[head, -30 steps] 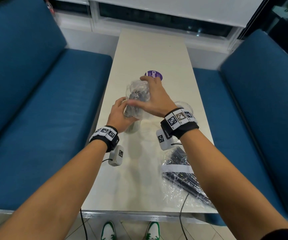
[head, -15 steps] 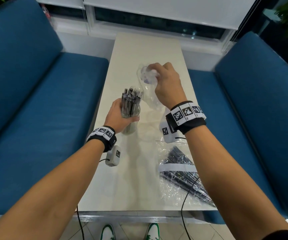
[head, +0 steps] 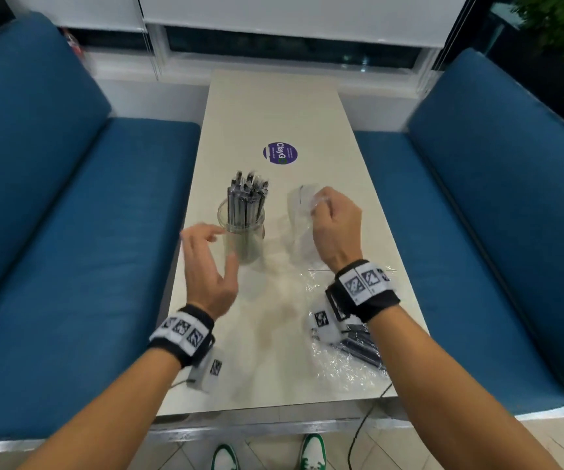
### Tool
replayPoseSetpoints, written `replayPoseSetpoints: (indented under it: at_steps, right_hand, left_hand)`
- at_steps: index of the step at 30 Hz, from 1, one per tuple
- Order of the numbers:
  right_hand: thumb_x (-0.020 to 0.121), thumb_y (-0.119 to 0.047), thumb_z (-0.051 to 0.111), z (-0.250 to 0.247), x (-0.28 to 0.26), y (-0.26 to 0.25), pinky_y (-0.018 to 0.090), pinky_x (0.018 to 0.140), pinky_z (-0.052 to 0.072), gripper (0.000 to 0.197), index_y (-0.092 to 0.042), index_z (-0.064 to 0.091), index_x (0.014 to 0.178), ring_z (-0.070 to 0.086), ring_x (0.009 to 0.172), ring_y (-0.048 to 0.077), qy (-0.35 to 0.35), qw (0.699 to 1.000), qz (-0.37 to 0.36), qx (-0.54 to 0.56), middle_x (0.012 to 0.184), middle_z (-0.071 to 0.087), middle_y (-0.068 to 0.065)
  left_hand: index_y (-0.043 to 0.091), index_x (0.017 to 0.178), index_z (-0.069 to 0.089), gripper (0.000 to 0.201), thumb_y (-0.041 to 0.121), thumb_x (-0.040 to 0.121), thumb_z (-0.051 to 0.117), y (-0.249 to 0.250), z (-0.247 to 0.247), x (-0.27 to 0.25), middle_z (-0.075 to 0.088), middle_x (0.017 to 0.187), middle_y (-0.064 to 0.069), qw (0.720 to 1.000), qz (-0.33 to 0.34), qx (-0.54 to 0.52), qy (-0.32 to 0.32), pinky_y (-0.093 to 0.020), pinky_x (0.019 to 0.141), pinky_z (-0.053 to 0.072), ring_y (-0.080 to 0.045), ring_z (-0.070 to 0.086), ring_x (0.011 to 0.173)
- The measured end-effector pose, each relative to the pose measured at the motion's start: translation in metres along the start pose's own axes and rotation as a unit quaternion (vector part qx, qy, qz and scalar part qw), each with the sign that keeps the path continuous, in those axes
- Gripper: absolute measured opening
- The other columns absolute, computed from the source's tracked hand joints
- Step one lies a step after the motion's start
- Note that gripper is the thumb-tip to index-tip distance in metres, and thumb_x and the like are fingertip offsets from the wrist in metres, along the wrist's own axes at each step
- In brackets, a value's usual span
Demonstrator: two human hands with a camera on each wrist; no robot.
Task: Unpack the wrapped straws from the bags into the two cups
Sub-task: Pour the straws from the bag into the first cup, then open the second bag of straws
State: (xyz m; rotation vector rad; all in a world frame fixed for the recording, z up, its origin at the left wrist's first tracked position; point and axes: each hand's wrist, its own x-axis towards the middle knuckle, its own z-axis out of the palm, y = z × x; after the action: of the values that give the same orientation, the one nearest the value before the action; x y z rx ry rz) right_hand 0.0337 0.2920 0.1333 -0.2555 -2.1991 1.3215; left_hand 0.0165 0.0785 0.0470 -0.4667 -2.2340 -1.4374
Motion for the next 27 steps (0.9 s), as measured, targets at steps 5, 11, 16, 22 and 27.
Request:
replayPoseSetpoints:
  at_steps: [5, 11, 16, 22, 27]
  right_hand:
    - [0.091, -0.034, 0.043, 0.027, -0.065, 0.036, 0.031, 0.074, 0.049, 0.033, -0.012, 0.060, 0.109, 0.058, 0.085, 0.018, -0.237, 0.908, 0.251, 0.239, 0.097, 0.061, 0.004]
    - [0.079, -0.027, 0.043, 0.011, -0.098, 0.063, 0.031, 0.080, 0.040, 0.049, -0.021, 0.061, 0.125, 0.051, 0.095, 0.018, -0.305, 0.883, 0.323, 0.153, 0.115, 0.061, 0.005]
    - [0.088, 0.002, 0.057, -0.042, -0.095, 0.108, 0.035, 0.093, 0.056, 0.039, -0.020, 0.072, 0.116, 0.066, 0.103, 0.019, -0.209, 0.950, 0.202, -0.109, 0.117, 0.071, -0.001]
    - [0.089, -0.015, 0.060, -0.078, -0.100, 0.157, 0.055, 0.114, 0.031, 0.063, -0.026, 0.044, 0.149, 0.032, 0.141, 0.037, -0.181, 0.864, 0.229, -0.410, 0.158, 0.035, 0.010]
    - [0.099, -0.035, 0.056, -0.081, -0.099, 0.178, 0.056, 0.117, 0.028, 0.051, -0.031, 0.048, 0.150, 0.032, 0.144, 0.037, -0.274, 0.827, 0.217, -0.441, 0.159, 0.037, 0.010]
  left_hand:
    - [0.026, 0.161, 0.039, 0.061, 0.048, 0.106, 0.049, 0.029, 0.021, -0.048, 0.046, 0.162, 0.005, 0.962, -0.131, -0.134, -0.196, -0.018, 0.111, 0.045, -0.008, 0.047, 0.146]
    - [0.020, 0.145, 0.057, 0.042, 0.036, 0.106, 0.053, -0.008, 0.029, -0.077, 0.066, 0.138, -0.003, 0.964, -0.202, -0.043, -0.168, -0.048, 0.108, 0.052, -0.021, 0.063, 0.124]
    - [0.036, 0.153, 0.048, 0.045, 0.034, 0.108, 0.054, -0.030, 0.038, -0.088, 0.059, 0.138, -0.008, 0.931, -0.255, 0.089, -0.245, -0.034, 0.100, 0.044, -0.029, 0.062, 0.121]
    - [0.044, 0.165, 0.027, 0.071, 0.020, 0.106, 0.058, -0.033, 0.062, -0.103, 0.036, 0.157, -0.014, 0.914, -0.192, 0.259, -0.248, -0.052, 0.105, 0.050, -0.036, 0.055, 0.125]
    - [0.035, 0.146, 0.062, 0.050, 0.014, 0.102, 0.055, -0.030, 0.067, -0.105, 0.048, 0.156, -0.014, 0.901, -0.139, 0.307, -0.272, -0.053, 0.107, 0.043, -0.041, 0.052, 0.133]
